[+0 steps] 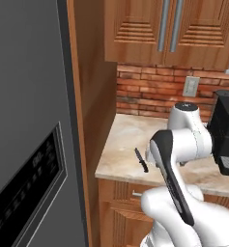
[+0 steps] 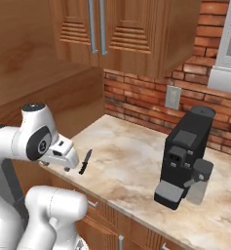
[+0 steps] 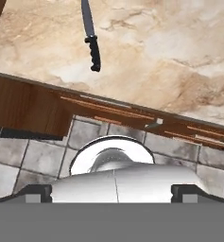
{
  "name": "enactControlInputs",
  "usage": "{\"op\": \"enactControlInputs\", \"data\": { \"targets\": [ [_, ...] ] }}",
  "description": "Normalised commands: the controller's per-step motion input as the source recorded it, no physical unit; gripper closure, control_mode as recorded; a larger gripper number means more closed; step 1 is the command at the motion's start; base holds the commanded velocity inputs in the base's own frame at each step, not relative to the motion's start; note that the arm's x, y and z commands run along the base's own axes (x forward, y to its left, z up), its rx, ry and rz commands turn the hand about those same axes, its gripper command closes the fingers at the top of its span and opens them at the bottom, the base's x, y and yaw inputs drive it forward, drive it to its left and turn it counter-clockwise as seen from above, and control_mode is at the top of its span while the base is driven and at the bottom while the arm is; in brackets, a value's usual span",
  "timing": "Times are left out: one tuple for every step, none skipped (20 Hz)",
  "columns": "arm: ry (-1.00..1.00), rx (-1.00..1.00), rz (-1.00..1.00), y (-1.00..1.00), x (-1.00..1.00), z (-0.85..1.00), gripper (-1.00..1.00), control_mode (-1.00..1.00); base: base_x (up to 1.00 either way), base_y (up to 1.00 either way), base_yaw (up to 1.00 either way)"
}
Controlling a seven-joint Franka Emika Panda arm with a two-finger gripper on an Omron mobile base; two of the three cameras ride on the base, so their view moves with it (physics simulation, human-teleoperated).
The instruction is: Retrieve the butter from the fridge and place it on a plate on the dining table. Then retrieve the butter knife by the fridge and place it near the plate.
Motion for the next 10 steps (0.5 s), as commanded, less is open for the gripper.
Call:
{"op": "enactControlInputs", "data": {
  "targets": [
    [-0.15, 0.08, -0.28, 0.0, 1.0, -0.49, -1.0, -1.0, 0.0, 0.0, 0.0],
    [-0.13, 0.05, -0.22, 0.09, 0.93, -0.31, -1.0, -1.0, 0.0, 0.0, 0.0],
    [-0.13, 0.0, -0.11, 0.1, 0.97, -0.26, -1.0, -1.0, 0.0, 0.0, 0.0],
    [-0.05, 0.0, 0.0, 0.0, 0.96, -0.24, -1.0, -1.0, 0.0, 0.0, 0.0],
    [0.0, 0.0, 0.03, -0.13, 0.86, -0.21, -1.0, -1.0, 0.0, 0.0, 0.0],
    [-0.04, 0.0, 0.08, 0.0, 0.87, -0.16, -1.0, -1.0, 0.0, 0.0, 0.0],
    [0.0, 0.0, 0.04, 0.0, 0.73, -0.26, -1.0, -1.0, 0.0, 0.0, 0.0],
    [0.0, 0.0, 0.05, 0.0, 0.79, -0.33, -1.0, -1.0, 0.0, 0.0, 0.0],
    [0.0, 0.0, 0.14, 0.0, 0.81, -0.34, -1.0, -1.0, 0.0, 0.0, 0.0],
    [0.0, 0.0, 0.23, 0.02, 0.88, -0.28, -1.0, -1.0, 0.0, 0.0, 0.0]
  ]
}}
